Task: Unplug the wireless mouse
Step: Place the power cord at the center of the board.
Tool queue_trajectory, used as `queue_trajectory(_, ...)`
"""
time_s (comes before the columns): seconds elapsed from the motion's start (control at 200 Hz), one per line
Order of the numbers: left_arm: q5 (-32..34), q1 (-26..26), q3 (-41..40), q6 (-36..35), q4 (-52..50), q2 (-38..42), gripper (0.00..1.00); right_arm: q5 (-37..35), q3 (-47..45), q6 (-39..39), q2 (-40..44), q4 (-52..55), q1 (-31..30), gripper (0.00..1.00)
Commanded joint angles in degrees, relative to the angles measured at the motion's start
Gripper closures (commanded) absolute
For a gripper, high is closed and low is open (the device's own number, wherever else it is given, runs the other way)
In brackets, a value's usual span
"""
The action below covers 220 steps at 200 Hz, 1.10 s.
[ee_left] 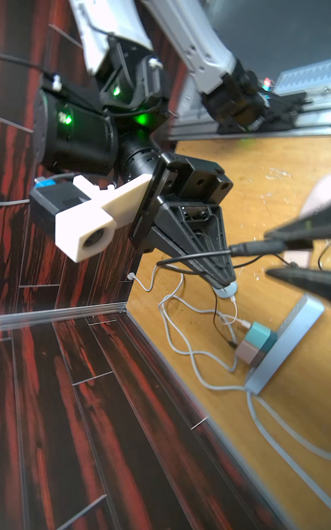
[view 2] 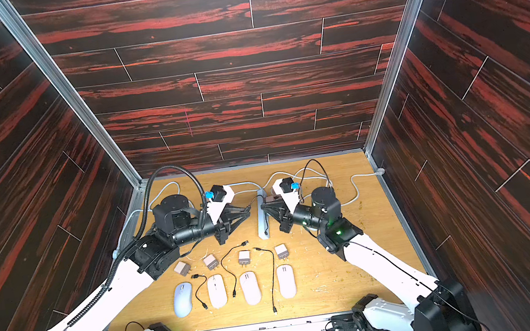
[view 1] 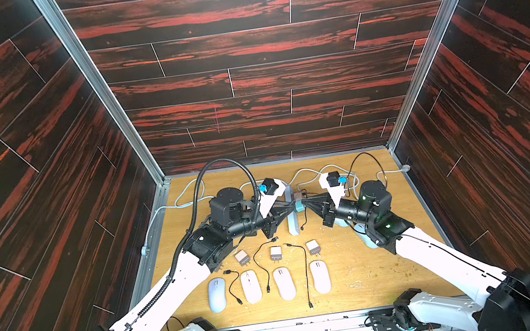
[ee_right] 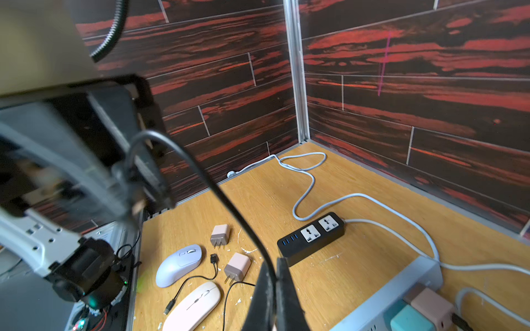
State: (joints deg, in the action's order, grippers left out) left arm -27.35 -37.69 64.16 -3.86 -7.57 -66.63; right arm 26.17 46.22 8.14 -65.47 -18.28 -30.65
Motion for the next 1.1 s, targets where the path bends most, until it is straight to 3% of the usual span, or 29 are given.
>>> queue_trajectory(0.0,3.77,0.32,-0.93,4.69,2.99,0.21,0.56,-5.42,1.75,4.14,1.74,8.88,-0.33,1.00)
queue_trajectory(0.14,11.21,0.29,-2.71,8.61,4.74,-0.34,0.29,-11.18,3.15,6.91,3.19,17.99,-0.33,1.00)
queue_trajectory(0.215,15.36,0.40,-3.66,10.11,5.84,-0.60,0.19,-14.74,4.45,8.26,3.49,23.78,-0.35,1.00)
queue_trajectory(0.356,18.76,1.35,-4.89,10.20,6.34,-1.55,0.18,-22.73,4.49,12.33,5.30,29.79,-0.34,1.00)
queue_trajectory(0.541,22.52,5.78,-8.36,17.92,11.97,-3.15,0.17,-31.54,7.75,18.34,3.94,41.66,-0.37,1.00)
queue_trajectory(0.656,25.68,7.01,-6.48,19.94,8.32,-6.27,0.17,-31.22,11.21,20.59,0.88,50.00,-0.36,1.00)
queue_trajectory(0.817,27.80,7.63,-5.88,22.90,7.30,-9.34,0.16,-30.19,9.25,21.94,0.94,55.16,-0.37,1.00)
queue_trajectory(0.897,29.32,7.80,-5.92,24.88,6.82,-10.00,0.09,-29.99,8.96,22.42,0.72,58.61,-0.37,1.00)
queue_trajectory(1.097,26.95,8.47,-1.54,23.71,-0.72,-15.82,0.08,-22.85,5.23,23.19,-1.98,60.56,-0.33,1.00)
